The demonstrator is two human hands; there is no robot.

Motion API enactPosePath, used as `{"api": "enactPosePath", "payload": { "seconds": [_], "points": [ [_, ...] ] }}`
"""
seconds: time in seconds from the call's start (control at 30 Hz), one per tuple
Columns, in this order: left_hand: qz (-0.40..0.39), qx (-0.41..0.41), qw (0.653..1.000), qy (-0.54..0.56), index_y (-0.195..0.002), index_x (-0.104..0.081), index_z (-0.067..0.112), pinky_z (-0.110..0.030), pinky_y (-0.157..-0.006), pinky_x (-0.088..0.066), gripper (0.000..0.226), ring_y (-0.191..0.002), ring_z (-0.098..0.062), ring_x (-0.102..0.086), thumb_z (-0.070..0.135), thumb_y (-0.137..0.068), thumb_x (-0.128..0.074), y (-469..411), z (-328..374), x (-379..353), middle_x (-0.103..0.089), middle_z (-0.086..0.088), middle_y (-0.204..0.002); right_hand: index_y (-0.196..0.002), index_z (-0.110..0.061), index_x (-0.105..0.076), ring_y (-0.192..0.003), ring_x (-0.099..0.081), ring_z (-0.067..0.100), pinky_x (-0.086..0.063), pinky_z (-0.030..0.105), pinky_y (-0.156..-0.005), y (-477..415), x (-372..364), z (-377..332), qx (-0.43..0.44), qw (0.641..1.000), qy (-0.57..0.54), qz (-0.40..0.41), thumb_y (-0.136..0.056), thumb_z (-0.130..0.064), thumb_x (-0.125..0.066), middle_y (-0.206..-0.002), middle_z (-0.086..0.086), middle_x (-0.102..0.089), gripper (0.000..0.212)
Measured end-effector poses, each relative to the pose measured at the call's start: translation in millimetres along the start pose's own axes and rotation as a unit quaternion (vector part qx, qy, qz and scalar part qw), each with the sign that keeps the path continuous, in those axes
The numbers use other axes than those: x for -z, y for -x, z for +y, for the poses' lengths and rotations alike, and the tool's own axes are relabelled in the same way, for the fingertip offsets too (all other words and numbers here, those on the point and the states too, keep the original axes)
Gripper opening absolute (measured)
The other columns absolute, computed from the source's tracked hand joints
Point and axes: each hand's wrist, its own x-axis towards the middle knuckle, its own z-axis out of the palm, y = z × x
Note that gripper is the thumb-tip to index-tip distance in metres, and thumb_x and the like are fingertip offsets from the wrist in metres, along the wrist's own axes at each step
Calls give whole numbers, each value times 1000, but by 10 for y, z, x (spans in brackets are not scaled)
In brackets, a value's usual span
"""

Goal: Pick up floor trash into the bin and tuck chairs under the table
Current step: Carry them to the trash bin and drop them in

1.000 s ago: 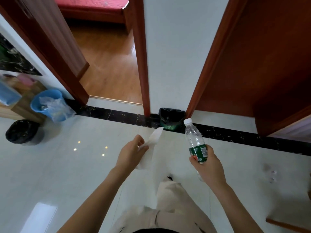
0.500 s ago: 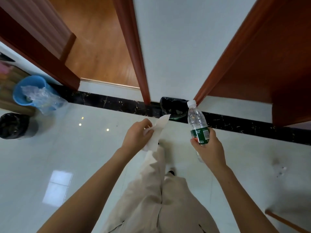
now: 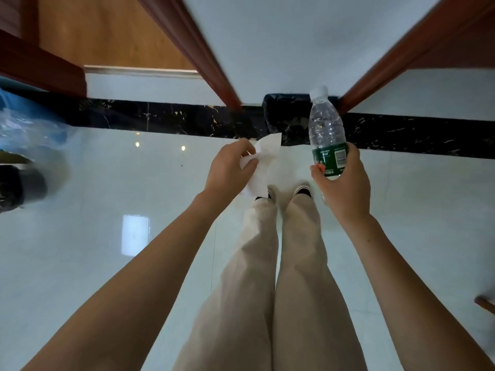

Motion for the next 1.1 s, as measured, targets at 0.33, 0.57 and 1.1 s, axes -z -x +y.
{"api": "enactPosePath", "payload": {
  "seconds": [0.33, 0.57, 1.1],
  "points": [
    [42, 22, 995, 90, -89, -58, 19, -8, -67, -38, 11, -83, -12, -53, 14, -84, -66, -1446, -813, -1795, -61, 5, -87, -133, -23, -42, -86, -62, 15, -54, 34, -72, -1253, -1020, 1381, 6, 1000, 18, -10, -80, -45, -69, -106, -1, -63, 64],
    [70, -33, 993, 87, -90, -60, 12, -23, -75, -45, 10, -88, -16, -54, 13, -82, -66, -2267, -995, -2459, -61, 3, -89, -130, -22, -45, -87, -64, 14, -53, 32, -75, -1729, -1319, 1735, 8, 1000, -3, 11, -80, -42, -72, -104, -3, -65, 61],
    [97, -70, 991, 67, -91, -61, 9, -18, -68, -34, 10, -85, -18, -50, 10, -82, -66, -2926, -1210, -3138, -61, -1, -87, -134, -22, -43, -93, -63, 14, -52, 33, -78, -2236, -1717, 1952, 22, 1000, -3, 6, -78, -40, -75, -111, -2, -63, 67]
  ]
}}
